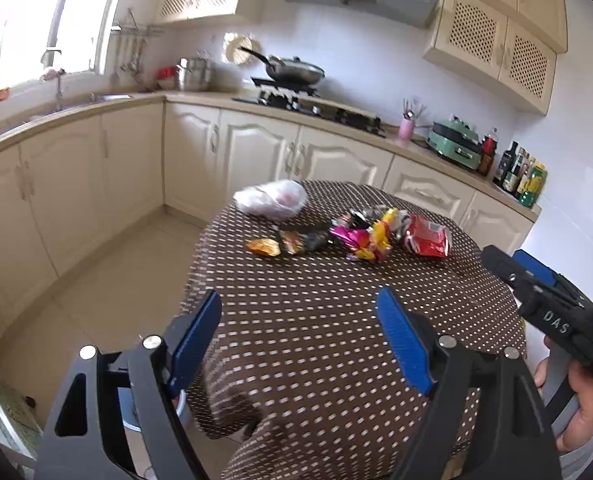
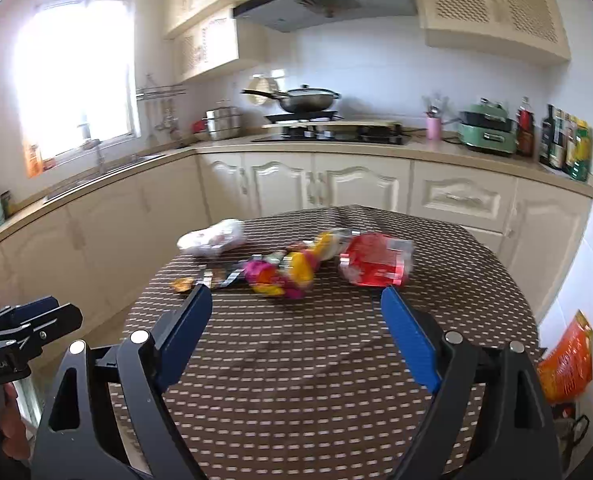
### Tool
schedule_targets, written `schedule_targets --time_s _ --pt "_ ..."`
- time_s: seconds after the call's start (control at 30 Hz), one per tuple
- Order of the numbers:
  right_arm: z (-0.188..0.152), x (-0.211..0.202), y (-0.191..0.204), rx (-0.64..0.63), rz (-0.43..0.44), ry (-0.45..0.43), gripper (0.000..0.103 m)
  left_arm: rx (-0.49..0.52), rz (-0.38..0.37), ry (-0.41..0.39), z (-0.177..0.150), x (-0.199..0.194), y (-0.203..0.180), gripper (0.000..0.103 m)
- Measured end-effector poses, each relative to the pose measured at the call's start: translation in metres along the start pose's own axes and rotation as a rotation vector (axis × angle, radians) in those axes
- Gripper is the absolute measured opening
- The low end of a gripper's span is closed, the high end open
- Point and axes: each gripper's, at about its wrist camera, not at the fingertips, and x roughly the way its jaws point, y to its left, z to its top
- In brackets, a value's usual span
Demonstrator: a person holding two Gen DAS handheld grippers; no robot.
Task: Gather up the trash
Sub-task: 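Move both tools back over the table toward the remaining trash, then grasp the yellow chip with the left tool while the right tool grasps the pink candy wrapper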
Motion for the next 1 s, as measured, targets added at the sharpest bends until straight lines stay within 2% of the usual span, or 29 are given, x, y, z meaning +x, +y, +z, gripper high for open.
schedule_targets --time_s 0.2,0.37,0.53,0.63,0.73,0.77,0.8,0.87,0.97,1.0 --pt "-0.001 0.02 -0.038 0.043 -0.054 0.04 0.085 0.061 0.014 0.047 0.012 0.048 -0.015 0.078" --pt "-0.001 0.043 -0.054 0.063 -0.078 0.083 0.085 0.03 0.039 0.087 0.024 0.082 0.004 0.078" --pt "0.003 0.072 -0.052 0.049 -0.074 0.126 0.085 -0.001 0.062 0.129 0.031 0.116 0.022 0.078" --pt "0.006 0.09 -0.043 0.033 -0.057 0.157 0.085 0.01 0.068 0.145 0.033 0.137 0.027 0.078" --pt "0.006 0.105 -0.032 0.009 -0.048 0.178 0.085 0.041 0.11 0.16 0.036 0.157 0.028 0.078" --pt "0.005 0.111 -0.028 0.001 -0.046 0.189 0.085 0.051 0.123 0.17 0.038 0.165 0.029 0.071" --pt "0.005 0.116 -0.025 -0.003 -0.042 0.197 0.085 0.054 0.131 0.188 0.039 0.172 0.029 0.06" --pt "0.004 0.125 -0.02 -0.014 -0.043 0.216 0.085 0.044 0.135 0.225 0.043 0.186 0.031 0.055" --pt "0.004 0.136 -0.011 -0.03 -0.043 0.239 0.085 0.053 0.13 0.236 0.046 0.199 0.029 0.049" --pt "0.004 0.139 -0.007 -0.039 -0.045 0.246 0.085 0.062 0.129 0.242 0.047 0.204 0.028 0.039"
